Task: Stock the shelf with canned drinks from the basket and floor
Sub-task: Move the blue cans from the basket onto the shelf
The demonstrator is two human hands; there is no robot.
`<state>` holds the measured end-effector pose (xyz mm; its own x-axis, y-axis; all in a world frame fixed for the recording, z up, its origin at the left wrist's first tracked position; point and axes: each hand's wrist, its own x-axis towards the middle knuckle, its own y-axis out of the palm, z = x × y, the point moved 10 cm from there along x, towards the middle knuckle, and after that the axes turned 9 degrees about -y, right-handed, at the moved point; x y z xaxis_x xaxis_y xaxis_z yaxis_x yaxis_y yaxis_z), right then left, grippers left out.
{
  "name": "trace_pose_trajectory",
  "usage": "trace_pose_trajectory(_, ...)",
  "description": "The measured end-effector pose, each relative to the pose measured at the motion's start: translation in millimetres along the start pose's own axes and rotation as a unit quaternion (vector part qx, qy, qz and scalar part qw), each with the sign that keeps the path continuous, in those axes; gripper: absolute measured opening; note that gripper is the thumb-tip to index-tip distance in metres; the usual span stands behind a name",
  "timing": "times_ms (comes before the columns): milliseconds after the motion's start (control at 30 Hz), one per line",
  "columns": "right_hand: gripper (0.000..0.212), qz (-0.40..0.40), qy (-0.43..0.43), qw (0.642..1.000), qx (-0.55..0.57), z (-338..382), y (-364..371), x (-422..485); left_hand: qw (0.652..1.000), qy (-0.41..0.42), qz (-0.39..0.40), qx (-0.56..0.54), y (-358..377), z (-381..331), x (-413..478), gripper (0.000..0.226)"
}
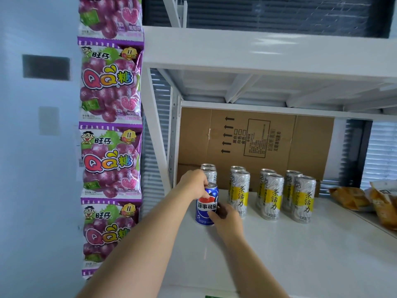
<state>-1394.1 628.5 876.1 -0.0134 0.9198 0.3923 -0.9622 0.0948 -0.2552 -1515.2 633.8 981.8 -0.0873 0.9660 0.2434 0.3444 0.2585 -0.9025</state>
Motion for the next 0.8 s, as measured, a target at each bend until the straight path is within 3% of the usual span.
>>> trace_pose_trajectory(167,0.034,-0.033,0.134,0.973,0.187,-2,-9,-13,0.990,-0.077,-0.064,-0.102,-5,20,-11,0.039)
trace_pose_trajectory(267,0.024,-0.058,0.128,0.976,0.166,12,-24,-20,0.964,-0.121,-0.129,-0.197,-13,30,-24,0.040)
trace_pose_trajectory(367,0.028,-0.084,0.093,0.982,0.140,28,-35,-34,0.933,-0.130,-0.173,-0.288,-14,33,-42,0.039)
trace_pose_trajectory(667,0.033,-0.094,0.078,0.974,0.190,54,-55,-108,0.895,-0.108,-0.107,-0.420,-3,17,-127,0.024)
trace_pose_trajectory(733,0.035,-0.084,0.070,0.975,0.193,64,-57,-127,0.860,-0.121,-0.079,-0.489,-1,16,-153,0.011)
trace_pose_trajectory(800,0.035,-0.077,0.059,0.974,0.206,74,-57,-147,0.818,-0.138,-0.052,-0.556,2,17,-176,0.012)
